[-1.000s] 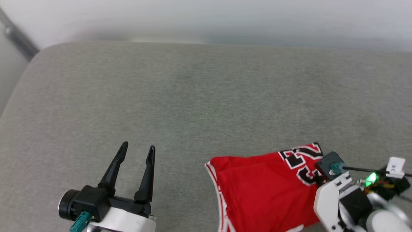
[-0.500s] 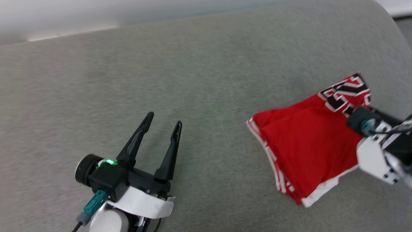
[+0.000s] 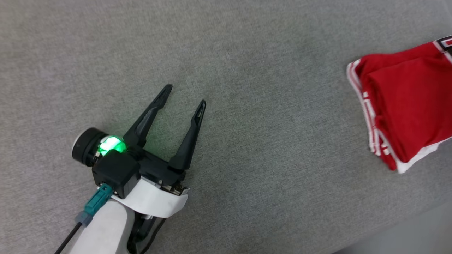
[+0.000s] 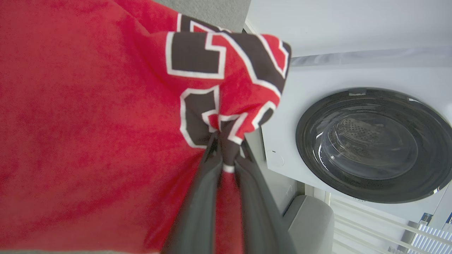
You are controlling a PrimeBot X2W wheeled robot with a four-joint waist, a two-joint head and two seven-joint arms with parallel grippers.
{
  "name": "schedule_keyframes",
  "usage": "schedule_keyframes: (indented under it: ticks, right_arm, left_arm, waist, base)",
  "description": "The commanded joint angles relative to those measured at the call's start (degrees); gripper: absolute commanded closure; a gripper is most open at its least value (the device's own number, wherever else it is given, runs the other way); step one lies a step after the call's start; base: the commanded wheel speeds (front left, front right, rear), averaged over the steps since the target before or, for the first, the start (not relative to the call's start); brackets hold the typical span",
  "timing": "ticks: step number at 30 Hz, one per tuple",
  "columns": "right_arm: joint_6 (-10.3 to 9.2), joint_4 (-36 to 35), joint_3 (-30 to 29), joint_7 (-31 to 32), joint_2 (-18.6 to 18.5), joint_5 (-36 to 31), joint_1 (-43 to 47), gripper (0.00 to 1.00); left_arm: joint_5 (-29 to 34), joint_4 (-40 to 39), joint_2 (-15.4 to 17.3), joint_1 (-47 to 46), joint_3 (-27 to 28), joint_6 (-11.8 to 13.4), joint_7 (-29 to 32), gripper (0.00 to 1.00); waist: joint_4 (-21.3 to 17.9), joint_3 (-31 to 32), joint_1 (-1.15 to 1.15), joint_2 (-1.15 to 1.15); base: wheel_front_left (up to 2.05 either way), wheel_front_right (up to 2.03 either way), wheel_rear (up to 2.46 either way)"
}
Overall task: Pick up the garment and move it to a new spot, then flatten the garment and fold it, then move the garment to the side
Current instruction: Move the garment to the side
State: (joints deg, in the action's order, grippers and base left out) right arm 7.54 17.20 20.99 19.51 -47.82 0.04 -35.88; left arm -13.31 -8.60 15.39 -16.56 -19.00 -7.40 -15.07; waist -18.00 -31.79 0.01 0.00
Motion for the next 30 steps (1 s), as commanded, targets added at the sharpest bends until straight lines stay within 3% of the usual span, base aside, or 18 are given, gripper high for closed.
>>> schedule_keyframes:
  ticks: [1,8,15,16,17,24,30]
  right_arm:
    - [-0.1,2.17,-2.16,-1.95,0.76,-0.92,-1.16,1.0]
    - [-0.1,12.19,-10.54,-7.61,2.91,-4.2,-2.11,1.0]
    - [-0.1,16.53,-15.35,-10.36,5.19,-6.76,-2.81,1.0]
    - [-0.1,17.04,-15.93,-10.63,5.77,-7.18,-2.82,0.87]
    - [-0.1,17.47,-16.58,-10.66,6.3,-7.44,-2.82,0.0]
    - [-0.1,15.49,-20.73,-12.0,9.43,-8.72,-2.1,0.0]
    - [-0.09,7.96,-24.87,-14.66,13.34,-5.71,1.28,0.0]
  left_arm:
    - [0.21,-0.68,0.37,-1.04,-0.13,-0.04,-0.13,0.0]
    - [1.43,-2.32,1.35,-0.3,0.09,-0.04,-0.13,0.0]
    - [1.4,-2.55,1.52,-0.13,0.43,-0.04,-0.13,0.0]
    - [1.42,-2.52,1.32,-0.08,0.51,-0.04,-0.13,0.0]
    - [1.37,-2.4,1.12,0.05,0.65,-0.04,-0.13,0.0]
    - [1.36,-1.5,-1.62,1.88,4.62,0.04,-0.13,0.0]
    - [1.85,-0.98,-4.17,5.89,10.75,0.58,-0.13,0.0]
  waist:
    - [0.09,-2.31,-0.01,0.0]
    - [1.34,-4.26,-0.01,0.0]
    - [2.04,-4.46,-0.01,0.0]
    - [2.24,-4.14,-0.01,0.0]
    - [2.42,-3.74,-0.01,0.0]
    - [4.4,2.83,-0.01,0.0]
    - [7.07,10.62,-0.01,0.0]
  base:
    - [0.0,0.0,0.0]
    - [0.0,0.0,0.0]
    - [0.0,0.0,0.0]
    - [0.0,0.0,0.0]
    - [0.0,0.0,0.0]
    - [0.0,0.0,0.0]
    - [0.0,0.0,0.0]
